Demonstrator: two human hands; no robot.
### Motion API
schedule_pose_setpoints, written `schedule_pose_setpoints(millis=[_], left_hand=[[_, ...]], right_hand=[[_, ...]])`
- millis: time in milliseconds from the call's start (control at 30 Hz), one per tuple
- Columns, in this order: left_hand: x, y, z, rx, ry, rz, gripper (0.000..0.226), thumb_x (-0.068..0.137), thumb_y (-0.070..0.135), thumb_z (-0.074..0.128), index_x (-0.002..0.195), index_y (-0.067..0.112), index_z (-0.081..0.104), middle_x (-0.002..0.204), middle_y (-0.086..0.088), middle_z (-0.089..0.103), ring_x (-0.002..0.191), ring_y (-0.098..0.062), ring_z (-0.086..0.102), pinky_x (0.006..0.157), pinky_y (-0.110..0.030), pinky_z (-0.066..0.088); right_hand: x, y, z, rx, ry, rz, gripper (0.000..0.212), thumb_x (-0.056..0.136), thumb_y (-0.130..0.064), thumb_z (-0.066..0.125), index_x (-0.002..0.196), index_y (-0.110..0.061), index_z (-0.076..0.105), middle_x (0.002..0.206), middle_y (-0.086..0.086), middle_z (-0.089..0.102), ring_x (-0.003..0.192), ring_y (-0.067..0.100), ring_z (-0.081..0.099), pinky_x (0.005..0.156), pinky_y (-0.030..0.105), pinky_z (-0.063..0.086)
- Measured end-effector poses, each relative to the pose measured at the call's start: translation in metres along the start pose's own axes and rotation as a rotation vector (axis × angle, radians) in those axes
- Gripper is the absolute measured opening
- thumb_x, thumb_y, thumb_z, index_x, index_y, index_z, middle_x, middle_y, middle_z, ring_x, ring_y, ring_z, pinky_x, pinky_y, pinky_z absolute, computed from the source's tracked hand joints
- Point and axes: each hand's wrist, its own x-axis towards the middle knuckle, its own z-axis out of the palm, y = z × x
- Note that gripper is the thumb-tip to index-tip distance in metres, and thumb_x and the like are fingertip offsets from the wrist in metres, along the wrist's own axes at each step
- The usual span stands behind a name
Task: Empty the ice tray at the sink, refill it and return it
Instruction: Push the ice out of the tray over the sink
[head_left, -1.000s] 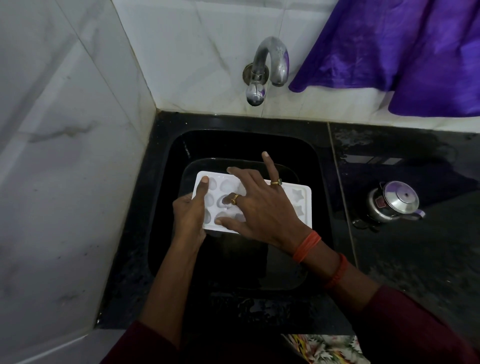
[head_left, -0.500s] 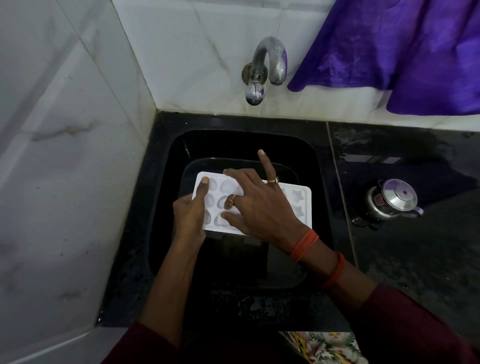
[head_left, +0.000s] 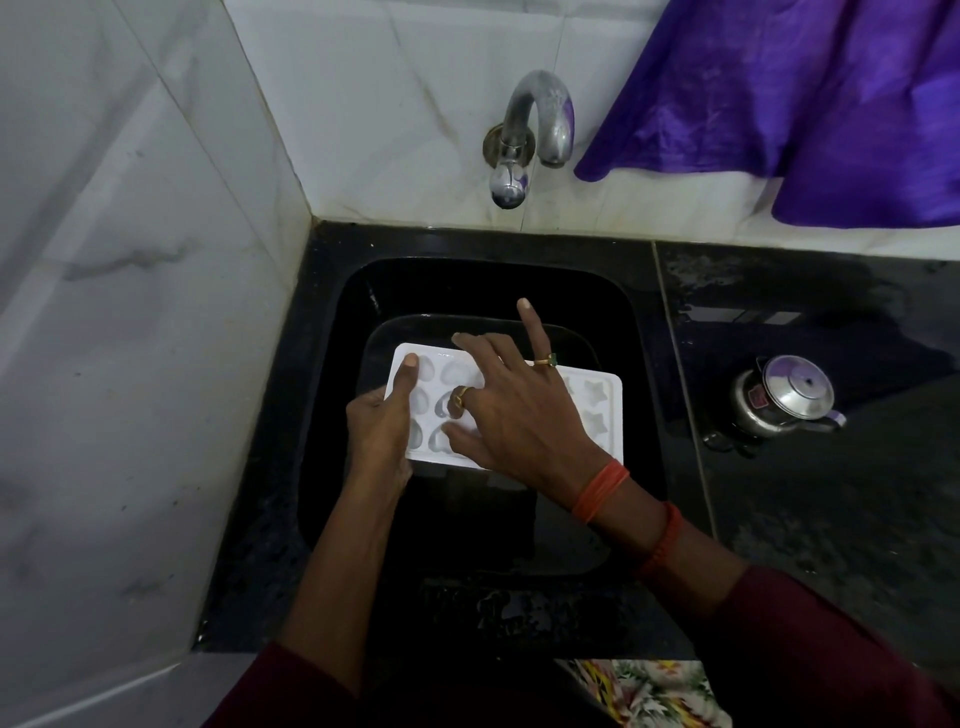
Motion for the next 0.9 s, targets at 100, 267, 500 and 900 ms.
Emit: schedule_pose_setpoints(millis=[100, 267, 500, 900], left_hand=[[0.001, -0.001, 0.000, -0.004, -0.004, -0.001, 0.042, 0.083, 0.047, 0.076, 0.064, 0.012, 0.063, 0.053, 0.005, 0.067, 0.045, -0.010, 0.065, 0.040, -0.022, 0.049], [0.000, 0.000, 0.001, 0.024, 0.008, 0.001, 0.043, 0.084, 0.048, 0.075, 0.063, 0.013, 0.061, 0.048, 0.008, 0.063, 0.040, -0.004, 0.061, 0.036, -0.017, 0.043], [-0.002, 0.003, 0.003, 0.018, 0.006, 0.006, 0.041, 0.084, 0.047, 0.075, 0.066, 0.012, 0.063, 0.050, 0.007, 0.066, 0.042, -0.005, 0.063, 0.037, -0.016, 0.044], [0.000, 0.004, 0.005, -0.007, 0.000, 0.000, 0.040, 0.086, 0.043, 0.075, 0.067, 0.010, 0.062, 0.048, 0.007, 0.064, 0.041, -0.006, 0.062, 0.037, -0.017, 0.045]], right_hand=[[0.000, -0.003, -0.001, -0.017, -0.054, 0.032, 0.034, 0.085, -0.053, 0.057, 0.087, -0.027, 0.080, 0.140, 0.012, 0.058, 0.125, 0.026, 0.056, 0.122, 0.061, 0.009], [0.002, -0.007, -0.003, -0.015, -0.060, 0.000, 0.029, 0.085, -0.045, 0.059, 0.089, -0.025, 0.079, 0.143, 0.012, 0.055, 0.127, 0.025, 0.055, 0.122, 0.060, 0.004], [0.001, -0.007, -0.003, -0.013, 0.016, -0.040, 0.030, 0.087, -0.038, 0.054, 0.084, -0.022, 0.080, 0.134, 0.006, 0.063, 0.122, 0.021, 0.058, 0.123, 0.058, 0.002], [-0.008, -0.006, 0.002, 0.049, 0.147, 0.023, 0.024, 0.088, -0.041, 0.061, 0.083, -0.025, 0.078, 0.126, 0.001, 0.068, 0.113, 0.018, 0.063, 0.123, 0.059, 0.007]])
